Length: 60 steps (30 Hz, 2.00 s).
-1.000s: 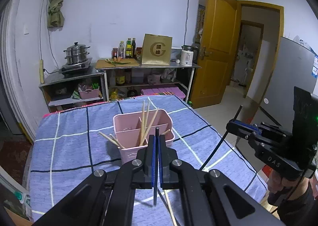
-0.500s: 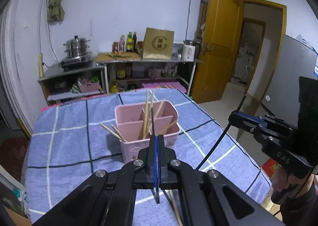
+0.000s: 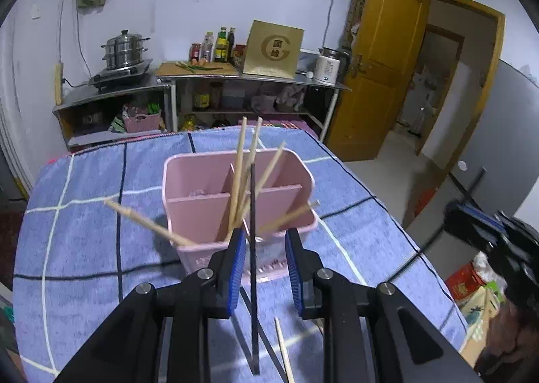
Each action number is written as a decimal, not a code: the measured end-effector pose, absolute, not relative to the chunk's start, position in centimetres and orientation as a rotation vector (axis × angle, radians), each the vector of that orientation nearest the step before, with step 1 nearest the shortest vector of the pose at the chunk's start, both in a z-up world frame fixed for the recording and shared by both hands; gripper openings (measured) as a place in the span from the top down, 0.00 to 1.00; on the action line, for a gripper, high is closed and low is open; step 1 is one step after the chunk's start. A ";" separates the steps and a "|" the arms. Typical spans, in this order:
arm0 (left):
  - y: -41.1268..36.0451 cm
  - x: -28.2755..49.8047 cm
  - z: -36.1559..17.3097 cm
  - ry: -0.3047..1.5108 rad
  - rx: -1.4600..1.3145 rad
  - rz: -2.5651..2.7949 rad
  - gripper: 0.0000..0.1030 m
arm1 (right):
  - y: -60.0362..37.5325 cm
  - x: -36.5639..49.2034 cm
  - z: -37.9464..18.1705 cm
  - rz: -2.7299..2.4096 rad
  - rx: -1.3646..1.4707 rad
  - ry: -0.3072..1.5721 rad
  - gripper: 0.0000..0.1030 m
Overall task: Organize utensils
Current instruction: 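Carry the dark chopstick over the pink basket with the left tool while the right tool follows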
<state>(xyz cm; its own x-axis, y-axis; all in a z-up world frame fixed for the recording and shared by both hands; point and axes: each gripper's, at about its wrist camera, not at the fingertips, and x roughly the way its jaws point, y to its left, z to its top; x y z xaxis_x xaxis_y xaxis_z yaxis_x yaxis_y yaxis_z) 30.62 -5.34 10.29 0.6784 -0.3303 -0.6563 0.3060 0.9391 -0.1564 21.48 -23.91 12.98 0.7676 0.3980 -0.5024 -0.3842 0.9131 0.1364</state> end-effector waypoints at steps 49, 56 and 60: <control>-6.3 36.4 7.5 0.834 -0.038 -0.300 0.92 | -23.9 22.9 11.7 0.440 0.030 0.565 0.96; -6.6 36.4 7.1 0.834 -0.036 -0.300 0.96 | -24.0 22.9 11.8 0.440 0.031 0.565 0.96; -6.3 35.2 8.3 0.800 -0.032 -0.318 0.96 | -23.9 22.9 11.8 0.441 0.030 0.564 0.96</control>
